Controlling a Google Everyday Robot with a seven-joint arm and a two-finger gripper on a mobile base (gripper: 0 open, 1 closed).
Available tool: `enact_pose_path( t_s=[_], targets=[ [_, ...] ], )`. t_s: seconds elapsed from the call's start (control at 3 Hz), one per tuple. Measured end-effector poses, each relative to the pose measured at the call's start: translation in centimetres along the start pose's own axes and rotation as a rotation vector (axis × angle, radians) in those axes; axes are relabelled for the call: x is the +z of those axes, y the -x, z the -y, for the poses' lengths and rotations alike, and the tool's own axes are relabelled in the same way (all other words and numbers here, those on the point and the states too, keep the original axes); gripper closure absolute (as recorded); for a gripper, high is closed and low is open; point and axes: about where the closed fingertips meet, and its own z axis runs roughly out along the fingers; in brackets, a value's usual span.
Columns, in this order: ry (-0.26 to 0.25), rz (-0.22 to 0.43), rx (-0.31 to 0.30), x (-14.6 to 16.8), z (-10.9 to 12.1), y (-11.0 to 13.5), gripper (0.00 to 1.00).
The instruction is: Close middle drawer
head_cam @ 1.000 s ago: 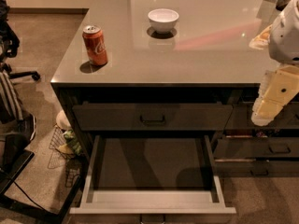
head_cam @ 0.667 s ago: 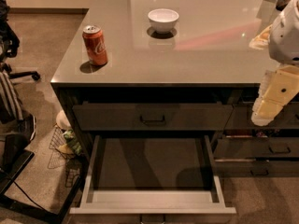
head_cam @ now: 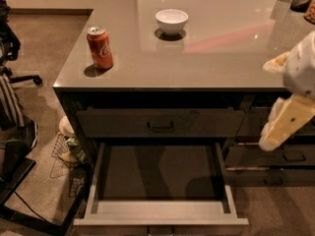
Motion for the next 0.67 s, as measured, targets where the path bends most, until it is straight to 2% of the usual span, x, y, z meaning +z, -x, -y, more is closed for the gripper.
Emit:
enact_pose_path(
  t_s=[0.33,0.67],
  targets=[
    [0.004,0.077,0.057,4.3,-2.9,-2.1,0.18],
    [-0.015,0.119,0.099,8.7,-6.4,-4.7,0.41]
  ],
)
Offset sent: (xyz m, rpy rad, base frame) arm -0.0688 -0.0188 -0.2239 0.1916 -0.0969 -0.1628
